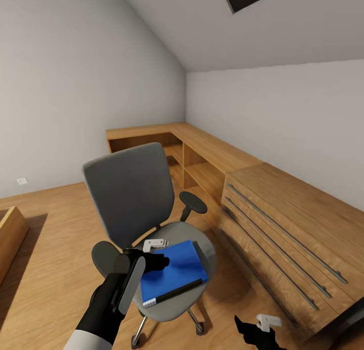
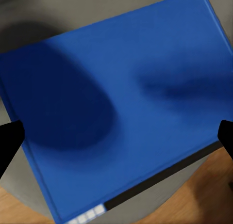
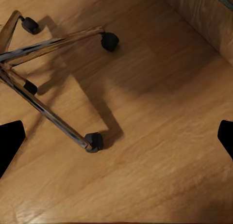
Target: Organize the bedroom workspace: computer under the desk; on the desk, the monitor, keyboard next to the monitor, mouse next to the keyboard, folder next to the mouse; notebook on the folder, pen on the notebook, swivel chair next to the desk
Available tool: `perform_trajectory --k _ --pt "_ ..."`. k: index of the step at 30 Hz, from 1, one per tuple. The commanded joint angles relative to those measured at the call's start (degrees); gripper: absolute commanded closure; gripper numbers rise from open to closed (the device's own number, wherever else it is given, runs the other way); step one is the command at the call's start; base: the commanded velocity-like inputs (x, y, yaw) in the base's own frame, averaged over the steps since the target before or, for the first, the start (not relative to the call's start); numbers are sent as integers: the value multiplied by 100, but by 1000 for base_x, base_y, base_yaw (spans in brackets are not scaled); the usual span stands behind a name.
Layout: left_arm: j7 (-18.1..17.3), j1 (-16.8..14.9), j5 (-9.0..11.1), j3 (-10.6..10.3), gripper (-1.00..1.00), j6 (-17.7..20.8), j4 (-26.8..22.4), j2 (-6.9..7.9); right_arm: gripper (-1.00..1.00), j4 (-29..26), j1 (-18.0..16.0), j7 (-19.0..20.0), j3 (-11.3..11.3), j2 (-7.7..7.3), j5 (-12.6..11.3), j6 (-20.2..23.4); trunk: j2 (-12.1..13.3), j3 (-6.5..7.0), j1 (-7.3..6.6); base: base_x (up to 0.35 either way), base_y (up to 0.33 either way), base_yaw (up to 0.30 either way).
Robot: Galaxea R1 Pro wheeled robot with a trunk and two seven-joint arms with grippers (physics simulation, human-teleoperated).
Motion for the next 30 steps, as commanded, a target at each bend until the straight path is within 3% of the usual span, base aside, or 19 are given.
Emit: perform_trajectory --k 1,4,10,30 --pt "57 -4 61 -5 -100 17 -4 0 -100 -69 -4 127 -28 -20 -80 118 -2 -5 -1 0 0 0" --pt "52 -4 58 -3 -100 17 -4 0 -100 -273 -4 280 -33 -69 -216 471 -2 -5 -1 0 0 0" --pt "58 -4 56 9 -100 7 -4 0 -100 -382 -4 358 -35 -91 -383 652 -2 -5 -1 0 0 0" --pt "65 -3 56 -18 -100 -194 -4 0 -100 -373 5 357 -36 -94 -441 418 -2 -5 -1 124 0 0"
